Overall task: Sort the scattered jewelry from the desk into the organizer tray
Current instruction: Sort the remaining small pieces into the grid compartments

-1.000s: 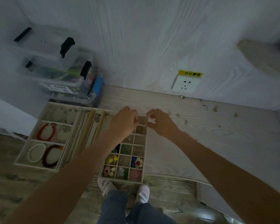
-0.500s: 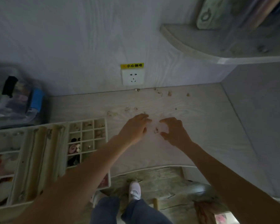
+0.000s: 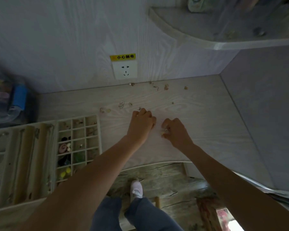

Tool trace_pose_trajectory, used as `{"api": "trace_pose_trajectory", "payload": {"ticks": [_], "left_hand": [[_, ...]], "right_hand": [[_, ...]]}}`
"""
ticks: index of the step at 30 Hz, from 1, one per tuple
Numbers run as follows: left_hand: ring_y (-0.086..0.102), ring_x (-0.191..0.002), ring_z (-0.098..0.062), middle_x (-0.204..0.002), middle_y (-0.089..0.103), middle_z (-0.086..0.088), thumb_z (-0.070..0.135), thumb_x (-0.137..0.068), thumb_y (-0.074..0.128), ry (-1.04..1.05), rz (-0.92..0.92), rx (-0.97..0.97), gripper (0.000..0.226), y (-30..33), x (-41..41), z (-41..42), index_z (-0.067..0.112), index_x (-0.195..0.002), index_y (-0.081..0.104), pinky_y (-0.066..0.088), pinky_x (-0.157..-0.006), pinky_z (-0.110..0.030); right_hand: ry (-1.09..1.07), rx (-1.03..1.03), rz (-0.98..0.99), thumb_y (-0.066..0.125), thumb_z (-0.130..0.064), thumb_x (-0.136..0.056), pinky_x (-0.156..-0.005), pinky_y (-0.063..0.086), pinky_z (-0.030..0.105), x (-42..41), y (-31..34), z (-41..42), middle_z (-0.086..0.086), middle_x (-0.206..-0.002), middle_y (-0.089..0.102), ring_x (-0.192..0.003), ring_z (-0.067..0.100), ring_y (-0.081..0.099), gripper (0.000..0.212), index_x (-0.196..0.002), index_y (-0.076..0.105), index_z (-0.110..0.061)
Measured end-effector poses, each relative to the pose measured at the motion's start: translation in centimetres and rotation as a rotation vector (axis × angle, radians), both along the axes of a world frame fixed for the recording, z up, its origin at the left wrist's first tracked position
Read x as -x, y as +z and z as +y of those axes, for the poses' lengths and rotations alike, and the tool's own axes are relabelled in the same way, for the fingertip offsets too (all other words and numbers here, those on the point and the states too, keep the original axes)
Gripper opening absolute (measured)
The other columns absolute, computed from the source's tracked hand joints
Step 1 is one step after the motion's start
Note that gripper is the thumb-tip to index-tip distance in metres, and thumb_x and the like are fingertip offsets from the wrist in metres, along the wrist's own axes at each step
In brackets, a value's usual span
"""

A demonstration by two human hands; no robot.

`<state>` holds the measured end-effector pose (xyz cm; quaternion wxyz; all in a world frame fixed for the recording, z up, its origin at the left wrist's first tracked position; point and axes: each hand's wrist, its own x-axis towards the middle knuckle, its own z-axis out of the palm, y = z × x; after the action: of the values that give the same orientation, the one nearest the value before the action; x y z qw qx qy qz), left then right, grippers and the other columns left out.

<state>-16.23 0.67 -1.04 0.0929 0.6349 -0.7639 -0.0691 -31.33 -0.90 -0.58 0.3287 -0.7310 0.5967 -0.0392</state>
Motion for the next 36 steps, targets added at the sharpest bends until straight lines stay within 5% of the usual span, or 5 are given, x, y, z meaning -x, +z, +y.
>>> {"api": "trace_pose_trajectory", "payload": {"ticks": [7, 15, 25, 30, 36], "left_hand": [[0.058, -0.077, -0.018, -0.068, 0.063, 0.005, 0.017, -0.073, 0.076, 0.019, -0.061, -0.023, 0.011, 0.4, 0.7, 0.5, 0.020, -0.074, 0.066, 0.043, -0.075, -0.035], [0.062, -0.077, 0.000, -0.084, 0.069, 0.002, 0.010, -0.087, 0.062, 0.279, 0.835, -0.275, 0.007, 2.6, -1.0, 2.8, 0.011, -0.093, 0.065, 0.044, -0.071, -0.006], [0.059, -0.069, -0.014, -0.075, 0.065, -0.006, 0.001, -0.090, 0.036, 0.834, 1.761, -0.489, 0.028, 7.2, -5.4, 4.9, 0.005, -0.084, 0.063, 0.045, -0.069, -0.027], [0.033, -0.050, -0.010, -0.055, 0.040, 0.003, 0.021, -0.098, 0.041, 0.959, 1.463, -0.365, 0.031, 7.1, -7.9, 6.8, 0.011, -0.071, 0.054, 0.028, -0.053, -0.024], [0.042, -0.056, -0.007, -0.063, 0.048, 0.000, 0.017, -0.089, 0.059, 0.857, 1.082, -0.206, 0.016, 6.7, -12.3, 9.1, 0.003, -0.085, 0.067, 0.032, -0.045, -0.008]], "right_hand": [[0.055, 0.029, 0.021, 0.062, -0.006, -0.082, -0.076, 0.050, 0.040, -0.4, -0.3, 0.2, 0.010, -0.098, 0.047, -0.087, 0.025, 0.055, 0.013, -0.081, 0.057, -0.018], [0.019, 0.068, 0.033, 0.049, -0.016, -0.093, -0.074, 0.048, 0.036, -0.7, 0.1, -0.2, 0.003, -0.094, 0.044, -0.085, 0.025, 0.055, 0.012, -0.094, 0.060, -0.012], [0.064, -0.040, -0.345, 0.062, -0.007, -0.086, -0.067, 0.043, 0.008, -6.2, 3.3, -0.6, -0.003, -0.076, 0.065, -0.068, 0.000, 0.061, 0.005, -0.085, 0.065, -0.011], [0.130, -0.271, -0.570, 0.065, -0.004, -0.085, -0.073, 0.056, 0.025, -11.2, 4.8, 0.6, 0.001, -0.066, 0.068, -0.061, 0.010, 0.067, 0.013, -0.079, 0.063, -0.015], [0.185, -0.331, -0.632, 0.061, 0.007, -0.084, -0.075, 0.058, 0.035, -15.9, 5.3, 2.3, 0.005, -0.066, 0.068, -0.065, 0.021, 0.068, 0.025, -0.073, 0.065, -0.016]]}}
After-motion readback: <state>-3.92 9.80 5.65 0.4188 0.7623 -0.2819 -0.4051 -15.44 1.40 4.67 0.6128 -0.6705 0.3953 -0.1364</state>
